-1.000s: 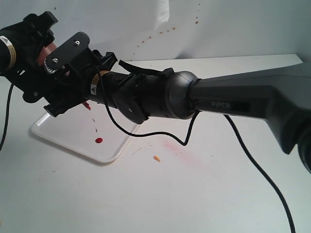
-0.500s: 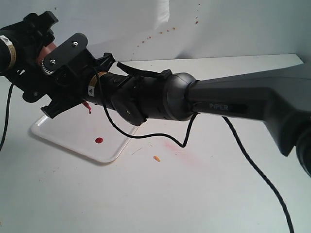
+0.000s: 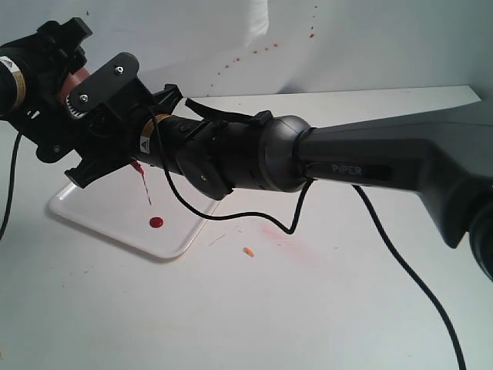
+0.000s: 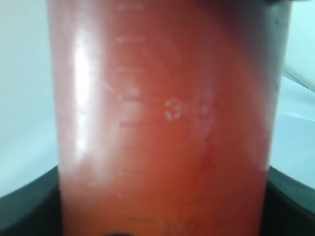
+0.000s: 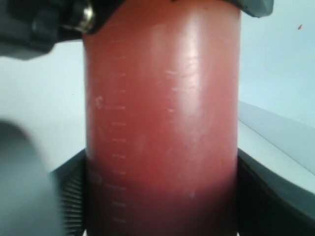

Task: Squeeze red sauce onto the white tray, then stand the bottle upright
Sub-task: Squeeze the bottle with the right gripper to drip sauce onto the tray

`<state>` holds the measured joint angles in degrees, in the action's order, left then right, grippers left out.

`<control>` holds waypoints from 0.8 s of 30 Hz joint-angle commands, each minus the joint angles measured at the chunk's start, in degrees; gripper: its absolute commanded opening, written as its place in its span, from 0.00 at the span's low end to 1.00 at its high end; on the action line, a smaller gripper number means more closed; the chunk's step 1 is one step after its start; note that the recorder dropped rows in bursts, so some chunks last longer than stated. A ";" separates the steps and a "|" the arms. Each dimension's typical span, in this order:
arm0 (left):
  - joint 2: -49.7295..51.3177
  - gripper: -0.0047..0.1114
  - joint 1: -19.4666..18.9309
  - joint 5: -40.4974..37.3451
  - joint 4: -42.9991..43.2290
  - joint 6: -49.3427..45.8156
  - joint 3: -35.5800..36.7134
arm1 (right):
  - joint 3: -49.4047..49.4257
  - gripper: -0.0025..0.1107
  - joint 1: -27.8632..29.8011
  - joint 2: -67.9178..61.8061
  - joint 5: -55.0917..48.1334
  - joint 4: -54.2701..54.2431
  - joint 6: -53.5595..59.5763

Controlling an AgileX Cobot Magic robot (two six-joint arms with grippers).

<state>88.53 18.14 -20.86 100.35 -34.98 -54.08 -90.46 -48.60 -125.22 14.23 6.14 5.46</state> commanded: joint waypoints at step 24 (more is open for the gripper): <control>-0.30 0.04 0.78 1.07 -0.40 1.86 -0.23 | -0.96 0.14 -0.05 0.83 -0.40 0.28 -1.20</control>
<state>88.53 18.14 -20.86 100.35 -34.56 -54.08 -90.73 -48.61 -125.22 13.03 6.01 5.07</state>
